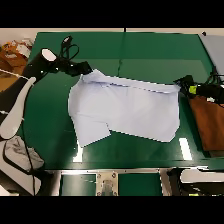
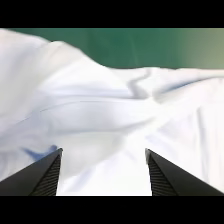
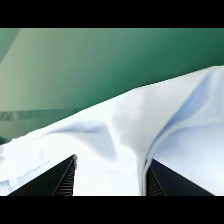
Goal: Fold the shirts.
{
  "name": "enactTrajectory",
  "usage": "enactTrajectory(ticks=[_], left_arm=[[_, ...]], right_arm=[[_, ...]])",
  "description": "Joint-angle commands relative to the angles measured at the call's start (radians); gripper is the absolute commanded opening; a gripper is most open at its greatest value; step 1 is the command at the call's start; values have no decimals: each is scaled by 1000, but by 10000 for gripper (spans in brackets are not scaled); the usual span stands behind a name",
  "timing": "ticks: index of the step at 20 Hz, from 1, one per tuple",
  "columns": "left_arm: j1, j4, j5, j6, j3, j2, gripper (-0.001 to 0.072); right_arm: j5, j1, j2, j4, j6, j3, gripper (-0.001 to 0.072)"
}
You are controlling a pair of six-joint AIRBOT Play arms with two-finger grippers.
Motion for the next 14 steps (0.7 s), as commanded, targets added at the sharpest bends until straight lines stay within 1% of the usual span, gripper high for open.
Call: enactTrajectory(ticks=[1,2,3,4,6,8,10,11,12,13,14], left_arm=[[87,-19,-315,3,119,-23,587],[119,-19,-397,-2,158,-23,584],[151,-20,-463,-28,195,-23,310],[178,-23,-518,-21,221,-23,33],[219,-23,-612,-27,249,-14,23],[245,-13,-688,-27,233,14,22],[256,2,-684,-24,140,82,22],[259,2,-655,-14,69,123,22],[259,7,-626,11,-12,163,22],[259,11,-609,31,-89,192,23],[259,13,-591,47,-177,217,23]], right_arm=[[246,-143,-16,6,-21,18,347],[321,-183,-12,-3,-21,17,94],[388,-215,-6,-7,-21,10,18],[431,-237,6,-7,-21,-9,15],[467,-254,57,-16,-20,-68,15],[473,-256,149,-78,-7,-145,15],[454,-259,264,-174,53,-223,15],[442,-264,315,-211,59,-253,16],[437,-264,349,-225,60,-271,49],[438,-264,362,-224,80,-278,203],[446,-262,364,-224,101,-280,406]])
